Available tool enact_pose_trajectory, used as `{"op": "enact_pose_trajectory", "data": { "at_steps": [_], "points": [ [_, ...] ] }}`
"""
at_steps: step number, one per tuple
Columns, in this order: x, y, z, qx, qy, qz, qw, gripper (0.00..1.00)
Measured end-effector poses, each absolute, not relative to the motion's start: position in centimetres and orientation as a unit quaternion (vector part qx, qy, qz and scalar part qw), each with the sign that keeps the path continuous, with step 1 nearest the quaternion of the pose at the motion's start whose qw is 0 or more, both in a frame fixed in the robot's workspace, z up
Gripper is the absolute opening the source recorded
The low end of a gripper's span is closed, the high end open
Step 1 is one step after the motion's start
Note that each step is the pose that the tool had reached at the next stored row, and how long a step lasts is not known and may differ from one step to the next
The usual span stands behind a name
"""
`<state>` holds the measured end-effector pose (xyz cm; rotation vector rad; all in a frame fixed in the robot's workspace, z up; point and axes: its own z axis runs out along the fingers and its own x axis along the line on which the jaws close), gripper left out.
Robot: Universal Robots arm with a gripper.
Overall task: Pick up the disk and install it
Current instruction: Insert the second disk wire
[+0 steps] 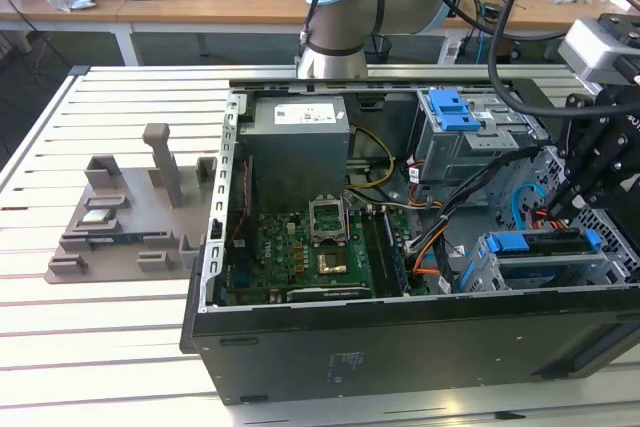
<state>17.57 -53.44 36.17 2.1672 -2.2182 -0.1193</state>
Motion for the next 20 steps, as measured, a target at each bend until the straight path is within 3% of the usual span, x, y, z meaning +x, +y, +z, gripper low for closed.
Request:
{"op": "enact_pose_trajectory", "data": {
  "at_steps": [20],
  "points": [
    [17.4,-54.3,34.9,0.699,-0.714,-0.038,0.019,0.16]
  ]
}}
